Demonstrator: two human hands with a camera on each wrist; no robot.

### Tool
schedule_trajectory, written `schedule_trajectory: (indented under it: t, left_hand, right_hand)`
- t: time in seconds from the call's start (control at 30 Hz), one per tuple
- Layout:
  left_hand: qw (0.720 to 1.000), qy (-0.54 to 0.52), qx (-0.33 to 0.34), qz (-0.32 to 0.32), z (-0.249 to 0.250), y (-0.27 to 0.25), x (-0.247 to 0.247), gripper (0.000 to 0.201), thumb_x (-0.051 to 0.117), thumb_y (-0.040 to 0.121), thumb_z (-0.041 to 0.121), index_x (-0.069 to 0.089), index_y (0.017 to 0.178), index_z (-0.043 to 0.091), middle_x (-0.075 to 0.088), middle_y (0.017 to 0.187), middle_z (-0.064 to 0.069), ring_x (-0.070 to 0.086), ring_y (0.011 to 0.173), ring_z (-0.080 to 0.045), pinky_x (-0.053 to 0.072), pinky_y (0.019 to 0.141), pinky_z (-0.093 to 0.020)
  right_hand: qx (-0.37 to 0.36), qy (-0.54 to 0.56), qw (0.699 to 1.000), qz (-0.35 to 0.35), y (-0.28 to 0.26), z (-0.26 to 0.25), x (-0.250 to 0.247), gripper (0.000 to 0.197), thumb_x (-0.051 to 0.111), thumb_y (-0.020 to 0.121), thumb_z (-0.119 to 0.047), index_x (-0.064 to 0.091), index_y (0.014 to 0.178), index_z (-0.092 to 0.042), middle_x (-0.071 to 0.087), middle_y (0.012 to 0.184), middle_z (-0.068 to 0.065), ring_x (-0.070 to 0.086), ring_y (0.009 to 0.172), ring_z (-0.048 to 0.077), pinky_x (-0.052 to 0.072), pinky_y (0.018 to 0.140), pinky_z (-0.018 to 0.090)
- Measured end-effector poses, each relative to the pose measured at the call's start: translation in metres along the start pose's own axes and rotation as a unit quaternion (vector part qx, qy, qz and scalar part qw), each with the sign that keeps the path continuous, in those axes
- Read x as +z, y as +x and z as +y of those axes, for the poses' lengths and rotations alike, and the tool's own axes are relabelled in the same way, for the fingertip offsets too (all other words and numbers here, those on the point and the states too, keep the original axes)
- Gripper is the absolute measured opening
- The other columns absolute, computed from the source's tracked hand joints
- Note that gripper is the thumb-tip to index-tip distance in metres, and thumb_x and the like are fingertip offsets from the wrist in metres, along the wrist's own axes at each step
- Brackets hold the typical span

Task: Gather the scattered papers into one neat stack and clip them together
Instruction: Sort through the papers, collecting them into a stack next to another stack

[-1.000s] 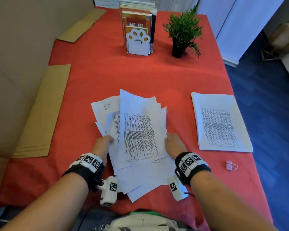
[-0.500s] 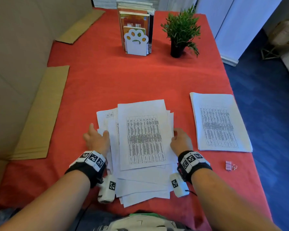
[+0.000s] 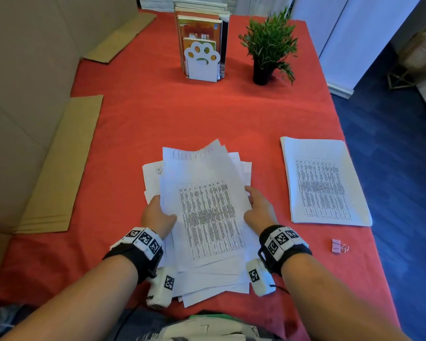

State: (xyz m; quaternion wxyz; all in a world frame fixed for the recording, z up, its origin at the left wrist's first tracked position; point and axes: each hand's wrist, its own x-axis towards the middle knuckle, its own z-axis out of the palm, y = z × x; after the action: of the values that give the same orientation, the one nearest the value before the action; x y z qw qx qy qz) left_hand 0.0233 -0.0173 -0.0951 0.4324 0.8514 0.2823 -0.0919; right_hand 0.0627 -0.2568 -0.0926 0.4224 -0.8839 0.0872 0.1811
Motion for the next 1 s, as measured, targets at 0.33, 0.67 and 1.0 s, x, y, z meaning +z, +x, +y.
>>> schedule_trajectory:
  t: [0.33, 0.67, 1.0]
  left_hand:
    - [0.984, -0.072, -0.138, 0.090, 0.003, -0.006, 0.006, 0.056, 0.047, 0.082, -0.003, 0.039, 0.137, 0.003, 0.023, 0.150, -0.018, 0.040, 0.128, -0.040, 0.037, 0.106, -0.039]
    - [0.997, -0.034, -0.059, 0.032, 0.006, -0.004, 0.003, 0.055, 0.031, 0.099, 0.015, 0.013, 0.151, 0.014, 0.020, 0.153, -0.017, 0.038, 0.132, -0.036, 0.033, 0.106, -0.040]
    - [0.986, -0.162, -0.045, 0.001, -0.006, 0.006, 0.005, 0.062, 0.059, 0.088, 0.016, 0.025, 0.139, 0.011, 0.053, 0.133, -0.013, 0.054, 0.116, -0.031, 0.042, 0.103, -0.043]
  right_hand:
    - [0.009, -0.200, 0.980, -0.014, -0.001, -0.001, 0.021, 0.053, 0.034, 0.091, -0.007, 0.030, 0.144, -0.007, 0.038, 0.131, 0.019, 0.042, 0.115, 0.037, 0.035, 0.101, 0.038]
    - [-0.043, -0.185, 0.981, -0.045, 0.002, -0.010, 0.026, 0.053, 0.038, 0.089, 0.001, 0.033, 0.141, -0.006, 0.036, 0.131, 0.018, 0.040, 0.115, 0.034, 0.035, 0.101, 0.033]
    - [0.025, -0.054, 0.997, -0.058, 0.001, -0.025, 0.025, 0.057, 0.040, 0.087, 0.003, 0.029, 0.143, -0.008, 0.039, 0.141, 0.018, 0.042, 0.128, 0.033, 0.037, 0.100, 0.033]
